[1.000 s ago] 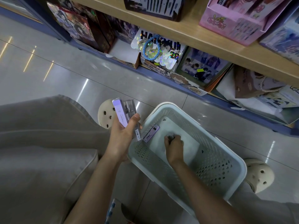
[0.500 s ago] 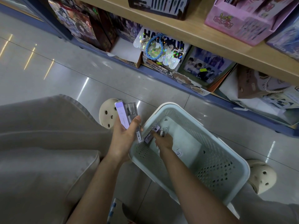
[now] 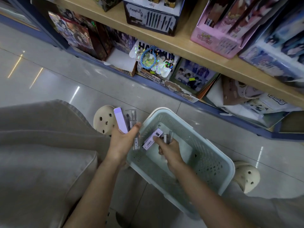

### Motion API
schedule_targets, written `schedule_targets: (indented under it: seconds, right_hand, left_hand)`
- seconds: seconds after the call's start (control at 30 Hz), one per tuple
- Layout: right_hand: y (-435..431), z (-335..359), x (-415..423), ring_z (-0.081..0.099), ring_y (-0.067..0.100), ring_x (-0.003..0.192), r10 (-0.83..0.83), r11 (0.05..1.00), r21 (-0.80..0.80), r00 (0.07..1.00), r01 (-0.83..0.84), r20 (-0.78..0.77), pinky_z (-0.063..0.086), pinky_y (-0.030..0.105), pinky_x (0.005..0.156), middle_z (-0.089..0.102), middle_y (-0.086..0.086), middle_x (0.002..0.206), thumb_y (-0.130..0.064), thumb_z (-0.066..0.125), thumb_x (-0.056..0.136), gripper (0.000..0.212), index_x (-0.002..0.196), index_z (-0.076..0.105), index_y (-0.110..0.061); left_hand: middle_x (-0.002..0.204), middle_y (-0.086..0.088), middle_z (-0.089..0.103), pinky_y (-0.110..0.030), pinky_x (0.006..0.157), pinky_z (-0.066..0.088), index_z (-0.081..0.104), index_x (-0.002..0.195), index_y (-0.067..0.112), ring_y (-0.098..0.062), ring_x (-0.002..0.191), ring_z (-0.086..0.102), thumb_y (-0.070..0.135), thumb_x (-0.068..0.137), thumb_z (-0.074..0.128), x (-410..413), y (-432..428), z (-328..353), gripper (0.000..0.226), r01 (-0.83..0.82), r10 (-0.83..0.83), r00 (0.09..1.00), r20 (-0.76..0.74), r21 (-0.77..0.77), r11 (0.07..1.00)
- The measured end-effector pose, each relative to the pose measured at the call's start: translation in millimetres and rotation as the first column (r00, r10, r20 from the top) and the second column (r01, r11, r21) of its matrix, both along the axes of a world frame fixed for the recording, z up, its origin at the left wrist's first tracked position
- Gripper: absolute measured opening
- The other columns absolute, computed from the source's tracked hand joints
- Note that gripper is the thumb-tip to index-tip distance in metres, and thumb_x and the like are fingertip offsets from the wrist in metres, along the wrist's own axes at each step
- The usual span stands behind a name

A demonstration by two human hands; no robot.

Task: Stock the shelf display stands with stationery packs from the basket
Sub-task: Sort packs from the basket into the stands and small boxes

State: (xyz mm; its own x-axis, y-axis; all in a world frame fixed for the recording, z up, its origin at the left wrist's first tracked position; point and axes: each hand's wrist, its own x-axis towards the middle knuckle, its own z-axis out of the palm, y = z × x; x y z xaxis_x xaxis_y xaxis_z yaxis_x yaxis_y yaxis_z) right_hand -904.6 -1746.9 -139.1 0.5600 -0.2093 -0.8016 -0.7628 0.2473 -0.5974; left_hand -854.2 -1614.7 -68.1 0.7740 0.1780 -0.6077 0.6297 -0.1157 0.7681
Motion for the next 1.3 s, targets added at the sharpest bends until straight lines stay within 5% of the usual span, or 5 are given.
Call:
schedule_targets:
  seconds: [0.53, 0.77, 1.0, 1.1, 1.3]
  right_hand:
    - [-35, 186, -10, 0.064, -0.001, 0.085, 0.437, 0.856, -0.517, 0.553, -0.012, 0.709, 0.045, 0.012, 0.078, 0.069, -0.020, 0.089, -0.006, 0.075, 0.076, 0.025, 0.092, 0.066, -0.024]
    - [-40, 250, -24, 0.039, 0.002, 0.037, 0.109, 0.923, -0.342, 0.734, 0.175, 0.670, 0.033, 0.013, 0.038, 0.049, -0.009, 0.043, -0.010, 0.066, 0.085, 0.021, 0.072, 0.052, -0.016]
    - [-86, 342, -28, 0.032, 0.010, 0.038, 0.123, 0.887, -0.355, 0.588, 0.296, 0.799, 0.031, 0.017, 0.041, 0.039, -0.004, 0.043, -0.016, 0.064, 0.084, 0.023, 0.068, 0.048, -0.014]
    - [-127, 407, -26, 0.033, 0.011, 0.039, 0.187, 0.758, -0.446, 0.497, 0.476, 0.848, 0.031, 0.019, 0.042, 0.039, -0.003, 0.045, -0.017, 0.065, 0.087, 0.031, 0.064, 0.045, -0.014]
    - [-212, 490, -1, 0.039, 0.002, 0.039, 0.287, 0.458, -0.523, 0.437, 0.719, 0.852, 0.034, 0.017, 0.041, 0.046, -0.010, 0.048, -0.014, 0.064, 0.090, 0.020, 0.075, 0.052, -0.020]
  left_hand:
    - [0.068, 0.000, 0.067, -0.016, 0.042, 0.039, 0.063, 0.089, 0.012, -0.007, 0.046, 0.049, 0.015, 0.090, 0.060, -13, -23, 110, 0.004, 0.072, -0.162, 0.979, -0.125, -0.532, 0.844]
    - [0.057, 0.006, 0.062, -0.013, 0.039, 0.038, 0.060, 0.083, 0.014, -0.005, 0.043, 0.052, 0.014, 0.090, 0.061, -20, -27, 157, 0.007, 0.239, -0.253, 0.967, 0.041, -0.499, 0.833]
    - [0.090, -0.001, 0.074, -0.025, 0.068, 0.052, 0.070, 0.097, 0.016, -0.014, 0.070, 0.062, 0.019, 0.086, 0.065, -8, -55, 232, 0.012, 0.506, -0.392, 0.857, 0.335, -0.401, 0.764]
    - [0.099, 0.002, 0.071, -0.042, 0.103, 0.041, 0.070, 0.101, 0.017, -0.017, 0.094, 0.060, 0.035, 0.067, 0.080, -1, -66, 266, 0.039, 0.588, -0.451, 0.793, 0.410, -0.323, 0.742]
    - [0.083, 0.003, 0.067, -0.048, 0.102, 0.039, 0.071, 0.094, 0.014, -0.017, 0.086, 0.056, 0.033, 0.077, 0.075, 16, -96, 302, 0.026, 0.657, -0.476, 0.720, 0.505, -0.272, 0.704]
